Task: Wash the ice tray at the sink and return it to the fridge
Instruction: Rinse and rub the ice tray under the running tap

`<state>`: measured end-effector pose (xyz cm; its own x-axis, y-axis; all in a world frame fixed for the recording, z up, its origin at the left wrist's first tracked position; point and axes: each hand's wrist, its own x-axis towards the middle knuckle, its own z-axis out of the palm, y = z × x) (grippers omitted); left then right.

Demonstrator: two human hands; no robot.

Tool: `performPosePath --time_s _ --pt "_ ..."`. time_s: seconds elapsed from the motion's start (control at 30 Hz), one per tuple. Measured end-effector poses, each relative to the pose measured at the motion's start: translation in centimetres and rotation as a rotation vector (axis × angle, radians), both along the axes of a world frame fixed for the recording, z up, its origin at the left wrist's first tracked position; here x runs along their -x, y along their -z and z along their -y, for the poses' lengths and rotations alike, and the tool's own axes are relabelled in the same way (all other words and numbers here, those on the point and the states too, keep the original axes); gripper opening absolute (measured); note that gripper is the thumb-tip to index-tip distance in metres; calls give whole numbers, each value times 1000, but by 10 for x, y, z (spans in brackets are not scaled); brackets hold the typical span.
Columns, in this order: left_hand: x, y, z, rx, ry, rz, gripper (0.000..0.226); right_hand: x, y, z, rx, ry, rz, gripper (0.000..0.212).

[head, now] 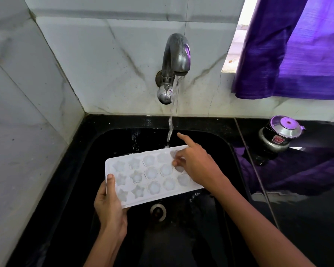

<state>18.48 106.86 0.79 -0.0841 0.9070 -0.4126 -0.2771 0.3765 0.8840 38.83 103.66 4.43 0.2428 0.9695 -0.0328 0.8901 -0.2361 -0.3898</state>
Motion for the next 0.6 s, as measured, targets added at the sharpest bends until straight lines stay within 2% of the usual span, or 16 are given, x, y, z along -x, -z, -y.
performPosePath --time_s 0.33,0.4,0.53,0.6 --pt "10 -3 0 -11 -59 -20 19 13 6 -15 -1 -42 87 12" --pt "12 -4 1 -17 -64 -24 20 14 4 -14 -67 9 -16 7" --pt "16 -8 6 -46 -91 -38 20 12 2 -4 -258 251 -447 13" --pt "15 -10 8 -56 -102 -45 19 11 4 4 -279 255 -497 15"
